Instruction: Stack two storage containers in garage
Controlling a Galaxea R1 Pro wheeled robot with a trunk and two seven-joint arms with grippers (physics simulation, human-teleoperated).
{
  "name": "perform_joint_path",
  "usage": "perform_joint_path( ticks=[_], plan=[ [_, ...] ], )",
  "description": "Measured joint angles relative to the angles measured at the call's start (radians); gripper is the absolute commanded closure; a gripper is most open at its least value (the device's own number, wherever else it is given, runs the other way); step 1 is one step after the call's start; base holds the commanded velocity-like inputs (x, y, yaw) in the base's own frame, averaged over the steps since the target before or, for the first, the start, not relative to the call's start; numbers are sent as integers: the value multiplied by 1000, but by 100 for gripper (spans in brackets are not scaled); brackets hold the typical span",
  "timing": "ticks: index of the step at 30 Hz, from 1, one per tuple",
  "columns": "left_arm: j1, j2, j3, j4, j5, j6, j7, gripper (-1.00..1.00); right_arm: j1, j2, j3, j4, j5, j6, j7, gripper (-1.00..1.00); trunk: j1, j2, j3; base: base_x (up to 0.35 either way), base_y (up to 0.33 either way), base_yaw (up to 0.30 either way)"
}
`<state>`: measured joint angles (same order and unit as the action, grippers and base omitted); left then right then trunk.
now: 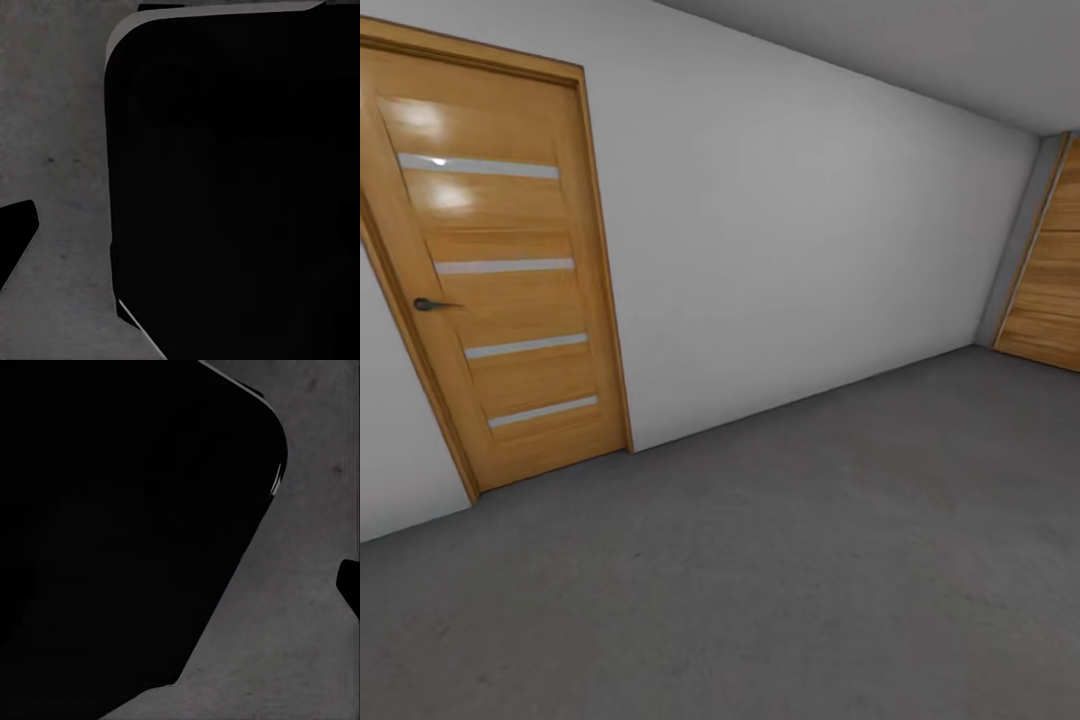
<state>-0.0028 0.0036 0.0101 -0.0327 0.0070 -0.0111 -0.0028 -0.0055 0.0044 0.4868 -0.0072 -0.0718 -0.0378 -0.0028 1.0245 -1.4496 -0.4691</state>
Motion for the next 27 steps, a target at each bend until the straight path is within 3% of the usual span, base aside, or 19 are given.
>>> perform_joint_path(
  ticks=[12,27],
  plan=[
    [0,-1,1,0,0,0,0,-100,0,-2,-1,0,6,1,0,-100,0,0,0,321,0,0],
    [0,-1,1,0,0,0,1,-100,0,-3,1,0,9,0,0,-100,0,0,0,321,0,251]
  ],
)
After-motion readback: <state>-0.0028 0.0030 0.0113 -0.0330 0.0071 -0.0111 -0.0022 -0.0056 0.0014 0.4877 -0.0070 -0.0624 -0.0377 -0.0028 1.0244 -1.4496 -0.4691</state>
